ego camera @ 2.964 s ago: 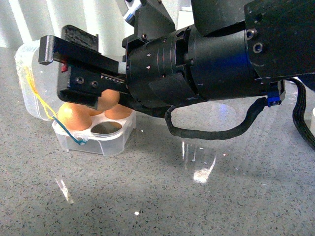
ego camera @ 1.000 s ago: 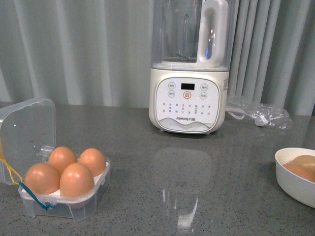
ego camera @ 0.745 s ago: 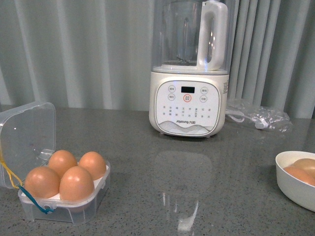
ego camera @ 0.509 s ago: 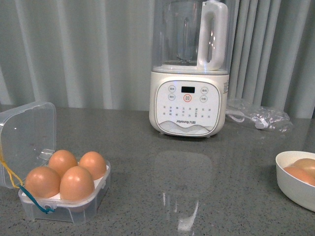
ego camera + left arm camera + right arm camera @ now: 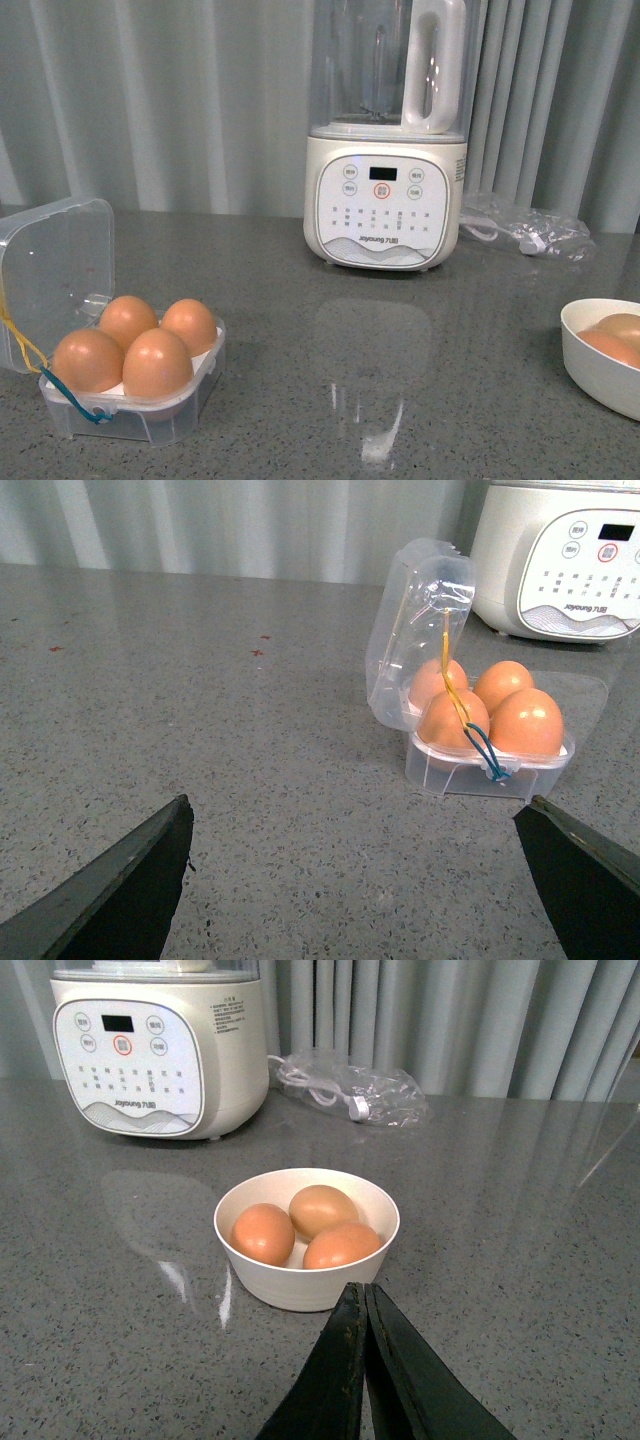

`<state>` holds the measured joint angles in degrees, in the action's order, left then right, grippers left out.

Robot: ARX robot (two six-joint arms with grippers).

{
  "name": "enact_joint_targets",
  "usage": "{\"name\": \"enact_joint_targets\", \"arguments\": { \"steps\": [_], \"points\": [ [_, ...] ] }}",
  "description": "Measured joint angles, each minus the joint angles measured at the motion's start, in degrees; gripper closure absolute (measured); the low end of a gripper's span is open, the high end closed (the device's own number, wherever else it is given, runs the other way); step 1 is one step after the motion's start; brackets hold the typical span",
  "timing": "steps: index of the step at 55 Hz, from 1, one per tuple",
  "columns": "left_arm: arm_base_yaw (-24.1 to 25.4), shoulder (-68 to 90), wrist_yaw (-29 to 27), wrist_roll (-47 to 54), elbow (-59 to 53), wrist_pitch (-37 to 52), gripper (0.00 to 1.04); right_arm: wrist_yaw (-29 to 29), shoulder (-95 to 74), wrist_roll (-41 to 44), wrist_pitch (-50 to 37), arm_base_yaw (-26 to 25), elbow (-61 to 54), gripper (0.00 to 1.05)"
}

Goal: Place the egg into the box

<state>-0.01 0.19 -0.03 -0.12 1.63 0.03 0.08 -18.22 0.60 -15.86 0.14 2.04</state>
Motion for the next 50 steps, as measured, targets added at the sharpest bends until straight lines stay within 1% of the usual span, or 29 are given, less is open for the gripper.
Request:
{"name": "enact_joint_targets", "arguments": {
  "steps": [7,32,34,36,37,40,50],
  "points": [
    [0.0,0.0,0.0,0.0,0.0,0.0,0.07,0.0,1.8,0.0,-0.4,0.0,-1.8,1.01],
    [0.0,0.0,0.0,0.0,0.0,0.0,0.07,0.0,8.1,0.0,5.6,0.0,-1.8,1.01],
    [0.0,0.0,0.0,0.0,0.0,0.0,0.07,0.0,10.5,0.0,8.3,0.0,-1.7,1.01],
    [0.0,0.0,0.0,0.0,0.0,0.0,0.07,-0.2,14.3,0.0,13.8,0.0,-1.7,1.01],
    [0.0,0.0,0.0,0.0,0.0,0.0,0.07,-0.2,15.5,0.0,15.0,0.0,-1.8,1.01],
    [0.0,0.0,0.0,0.0,0.0,0.0,0.07,-0.2,17.8,0.0,15.5,0.0,-1.7,1.01],
    [0.0,0.0,0.0,0.0,0.0,0.0,0.07,-0.2,18.0,0.0,15.8,0.0,-1.7,1.01]
  ]
}}
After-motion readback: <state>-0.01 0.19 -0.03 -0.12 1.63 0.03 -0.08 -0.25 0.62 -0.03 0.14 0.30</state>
